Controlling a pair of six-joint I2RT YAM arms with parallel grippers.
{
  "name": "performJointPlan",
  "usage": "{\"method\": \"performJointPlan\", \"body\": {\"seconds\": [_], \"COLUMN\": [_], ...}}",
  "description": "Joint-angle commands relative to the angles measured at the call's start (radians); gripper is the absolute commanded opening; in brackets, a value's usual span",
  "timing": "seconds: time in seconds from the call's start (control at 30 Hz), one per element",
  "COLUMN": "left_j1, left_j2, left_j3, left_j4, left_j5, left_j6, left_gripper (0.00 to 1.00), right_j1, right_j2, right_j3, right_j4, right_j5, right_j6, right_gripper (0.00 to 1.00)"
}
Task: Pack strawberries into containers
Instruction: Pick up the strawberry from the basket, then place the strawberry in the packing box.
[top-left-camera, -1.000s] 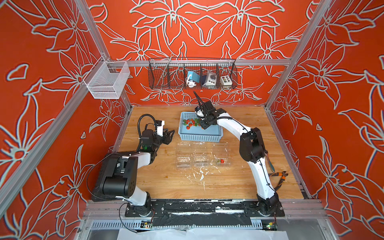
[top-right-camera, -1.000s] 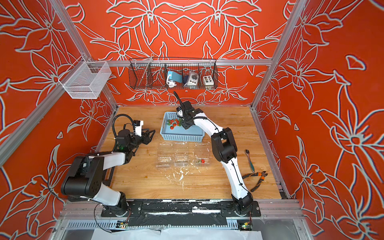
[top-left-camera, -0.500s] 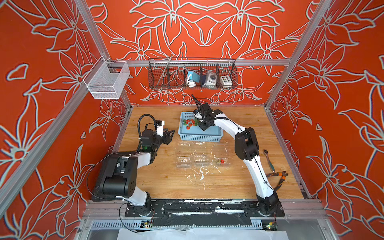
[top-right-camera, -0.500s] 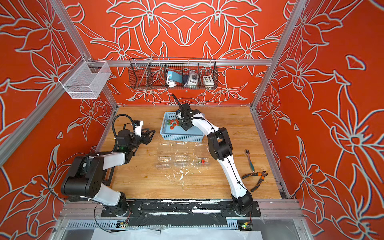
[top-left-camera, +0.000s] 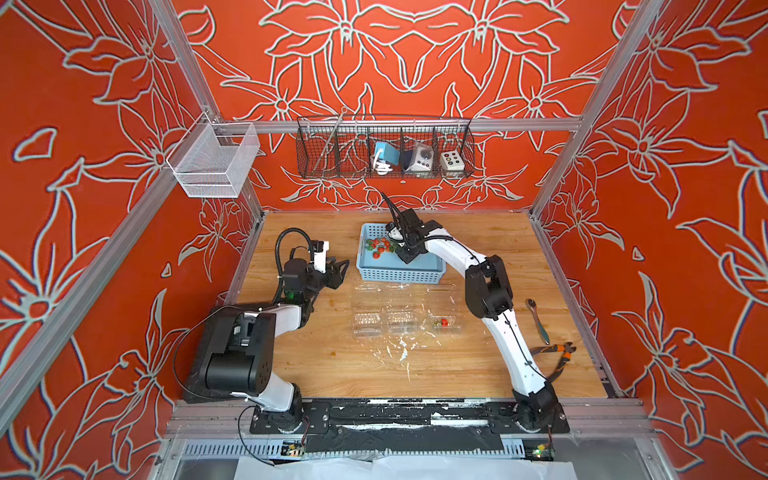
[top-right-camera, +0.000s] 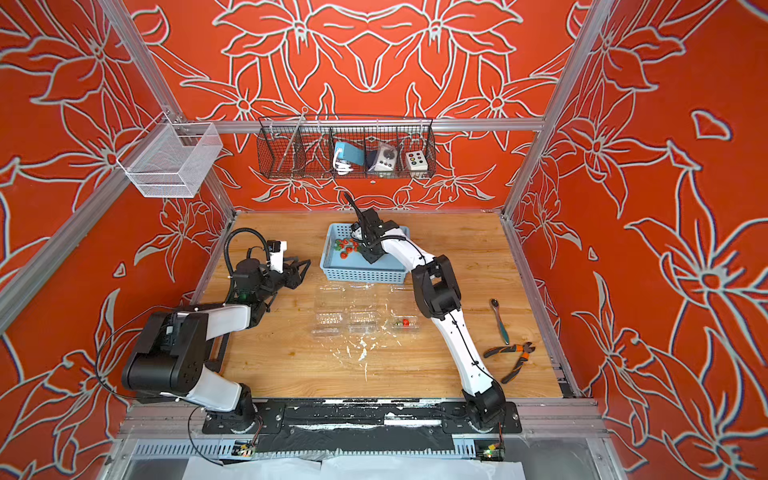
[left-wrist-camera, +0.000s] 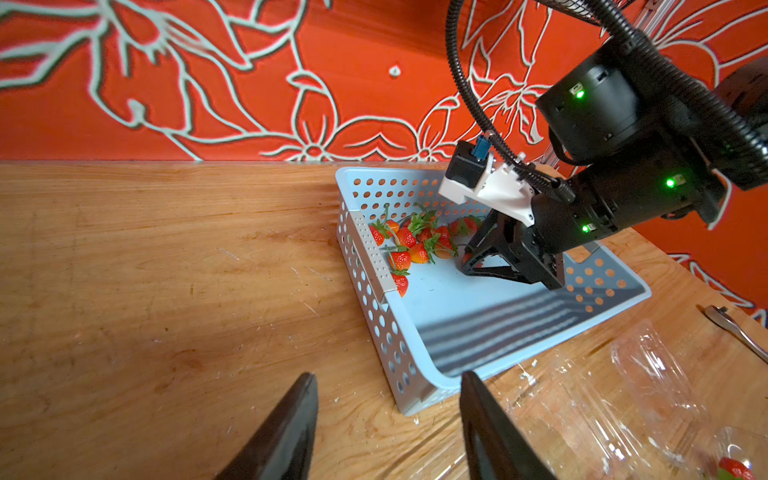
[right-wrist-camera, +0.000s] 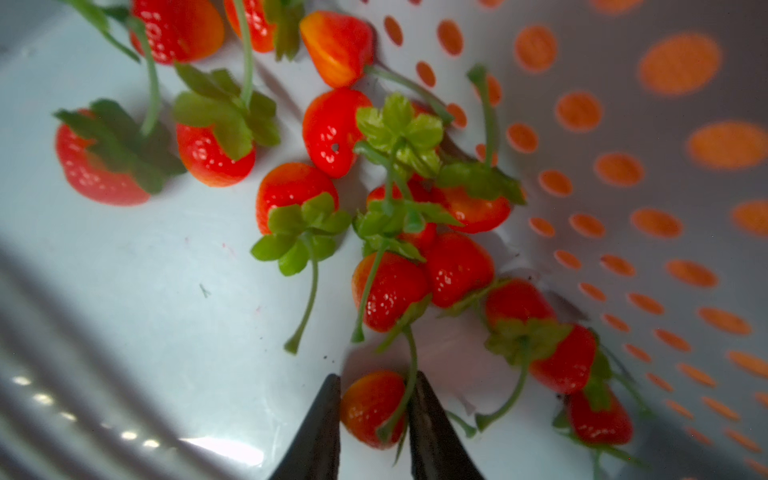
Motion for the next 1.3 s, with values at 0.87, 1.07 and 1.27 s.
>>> {"method": "performJointPlan", "body": {"seconds": [0.87,1.07,1.27], "left_j1": [0.002,0.002,0.003], "left_j2": [0.007,0.007,0.006], "left_j3": [0.018,0.017,0.018], "left_j4": [0.008,0.010,0.009], "left_j5": [0.018,0.017,0.015], "left_j6": [0.000,0.000,-0.001], "left_gripper": [0.55,0.55,0.55], "right_j1": [-0.016,-0.013,-0.008], "right_j2": [-0.330,-0.514,-0.788], "right_j3": [-0.306,-0.539,-0.858], "right_j4": [0.069,0.130,0.205], "right_j5": [-0.016,-0.049,-0.045], "right_j6": [0.041,0.096,0.171], "right_gripper": [0.11,0.12,0.12]}}
